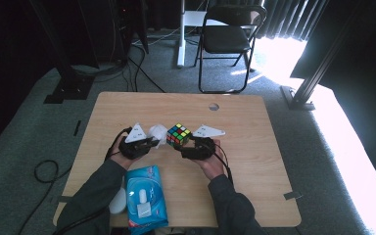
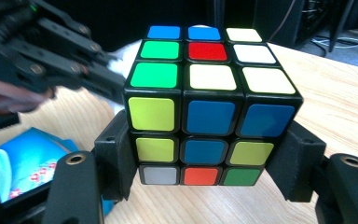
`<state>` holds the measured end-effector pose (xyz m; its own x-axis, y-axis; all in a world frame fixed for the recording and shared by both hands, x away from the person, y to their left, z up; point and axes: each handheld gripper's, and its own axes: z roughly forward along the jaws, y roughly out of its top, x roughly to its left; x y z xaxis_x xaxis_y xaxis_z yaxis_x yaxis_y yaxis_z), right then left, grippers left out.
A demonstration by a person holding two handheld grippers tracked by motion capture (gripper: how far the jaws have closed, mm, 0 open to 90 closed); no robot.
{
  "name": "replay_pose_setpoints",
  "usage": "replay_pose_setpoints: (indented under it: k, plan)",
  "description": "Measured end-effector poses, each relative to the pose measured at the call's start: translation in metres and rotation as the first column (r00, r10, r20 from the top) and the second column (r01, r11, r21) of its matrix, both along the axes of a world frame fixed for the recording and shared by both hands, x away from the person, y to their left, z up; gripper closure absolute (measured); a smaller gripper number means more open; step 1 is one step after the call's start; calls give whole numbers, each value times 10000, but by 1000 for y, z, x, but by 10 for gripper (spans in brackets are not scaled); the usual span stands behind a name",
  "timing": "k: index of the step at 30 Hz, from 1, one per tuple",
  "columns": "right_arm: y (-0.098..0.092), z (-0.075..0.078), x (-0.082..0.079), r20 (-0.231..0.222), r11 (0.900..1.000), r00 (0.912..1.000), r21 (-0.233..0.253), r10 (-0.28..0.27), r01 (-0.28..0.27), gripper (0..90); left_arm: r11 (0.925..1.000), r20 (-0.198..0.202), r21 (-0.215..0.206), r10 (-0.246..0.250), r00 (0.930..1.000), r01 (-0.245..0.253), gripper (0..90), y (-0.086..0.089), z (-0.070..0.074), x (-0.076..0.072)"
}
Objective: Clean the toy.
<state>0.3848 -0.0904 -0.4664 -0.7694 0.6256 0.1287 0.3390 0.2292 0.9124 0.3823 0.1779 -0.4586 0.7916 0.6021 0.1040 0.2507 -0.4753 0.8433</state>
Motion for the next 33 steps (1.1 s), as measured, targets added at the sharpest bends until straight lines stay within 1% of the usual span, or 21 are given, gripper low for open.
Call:
replay_pose_setpoints:
  k: [3, 5, 7, 10, 12, 14, 16, 18, 20, 21, 23, 26, 30, 33]
  plan:
    - [3, -5, 2, -9, 9998, 9999, -163, -135, 135, 341, 9997, 26, 134, 184, 9998, -185, 831, 3, 1, 0]
    - [7, -9, 3, 53, 9984, 9995, -473, -319, 321, 341, 9992, -9, 261, 297, 9996, -297, 828, 5, 0, -1]
    - [10, -16, 5, -10, 9970, 9987, -582, -505, 503, 341, 9987, -22, 329, 395, 9992, -394, 826, 7, -2, -2]
    - [13, -28, 10, -246, 9955, 9973, -671, -694, 676, 341, 9982, -98, 261, 535, 9985, -532, 823, 12, -4, -2]
    - [16, -34, 13, -274, 9935, 9966, -851, -782, 757, 341, 9982, -254, 124, 597, 9979, -594, 821, 14, -6, -1]
    - [22, -40, 15, -235, 9901, 9959, -1122, -872, 841, 341, 9984, -317, 11, 570, 9979, -570, 819, 15, -7, 0]
    - [26, -43, 17, -191, 9878, 9957, -1287, -910, 878, 341, 9984, -346, -19, 564, 9978, -565, 816, 14, -7, 0]
    - [32, -47, 20, -78, 9818, 9942, -1584, -1070, 1044, 341, 9986, -338, 11, 538, 9980, -538, 814, 14, -7, -1]
    - [35, -50, 22, -78, 9775, 9926, -1746, -1212, 1180, 341, 9986, -342, 50, 519, 9981, -517, 813, 14, -6, -1]
    - [36, -52, 23, -36, 9737, 9912, -1879, -1320, 1289, 341, 9986, -348, 60, 518, 9980, -516, 812, 13, -7, -1]
    - [37, -55, 25, -181, 9742, 9909, -1863, -1333, 1277, 341, 9986, -368, 79, 523, 9980, -520, 812, 13, -7, -1]
    - [39, -61, 26, -185, 9690, 9907, -2118, -1344, 1275, 341, 9986, -371, 99, 523, 9979, -520, 812, 13, -8, 0]
    - [40, -64, 29, -263, 9641, 9879, -2237, -1527, 1431, 340, 9987, -383, 142, 491, 9981, -486, 812, 12, -9, 1]
    - [40, -66, 30, -347, 9631, 9863, -2236, -1614, 1497, 340, 9986, -416, 124, 522, 9978, -517, 811, 13, -9, 1]
